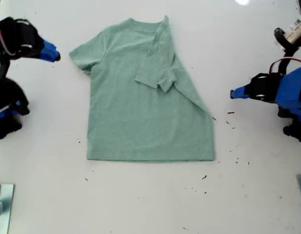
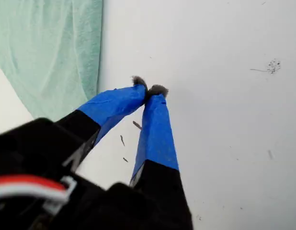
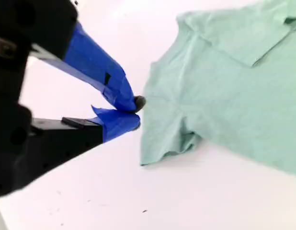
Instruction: Fold t shirt
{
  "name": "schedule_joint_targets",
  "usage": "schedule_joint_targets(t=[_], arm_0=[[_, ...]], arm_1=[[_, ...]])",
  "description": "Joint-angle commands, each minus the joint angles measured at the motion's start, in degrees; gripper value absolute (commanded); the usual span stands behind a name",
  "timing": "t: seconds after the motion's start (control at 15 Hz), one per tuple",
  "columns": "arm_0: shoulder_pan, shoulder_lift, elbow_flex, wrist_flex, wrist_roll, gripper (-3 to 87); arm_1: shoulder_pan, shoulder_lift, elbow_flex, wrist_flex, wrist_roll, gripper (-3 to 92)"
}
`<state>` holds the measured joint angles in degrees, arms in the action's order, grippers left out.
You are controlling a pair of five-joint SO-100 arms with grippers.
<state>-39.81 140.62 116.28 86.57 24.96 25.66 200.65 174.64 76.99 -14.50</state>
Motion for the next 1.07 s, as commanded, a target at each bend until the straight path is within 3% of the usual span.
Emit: schedule_joint_targets(t=[0.0,0.07,0.27,0.53,1.0], arm_0=[[-8.7,-5.6,-6.8,0.8,6.0,-0.2],[-9.8,-7.9,-7.5,0.6,6.7,15.3],[-11.0,-13.3,-10.0,0.2,8.8,24.6],[-11.4,-19.8,-7.1,-6.2,8.8,24.0],[-18.5,-39.6,9.9,-30.6,12.2,21.4]], arm_1=[[-0.6,0.2,3.7,-1.4,0.0,2.6],[-0.8,0.2,3.7,-1.4,-0.3,2.6],[-0.9,0.2,3.7,-1.4,-1.2,2.6],[-0.7,0.2,3.7,-1.4,-2.0,2.6],[-1.0,0.2,3.7,-1.3,-3.2,2.6]])
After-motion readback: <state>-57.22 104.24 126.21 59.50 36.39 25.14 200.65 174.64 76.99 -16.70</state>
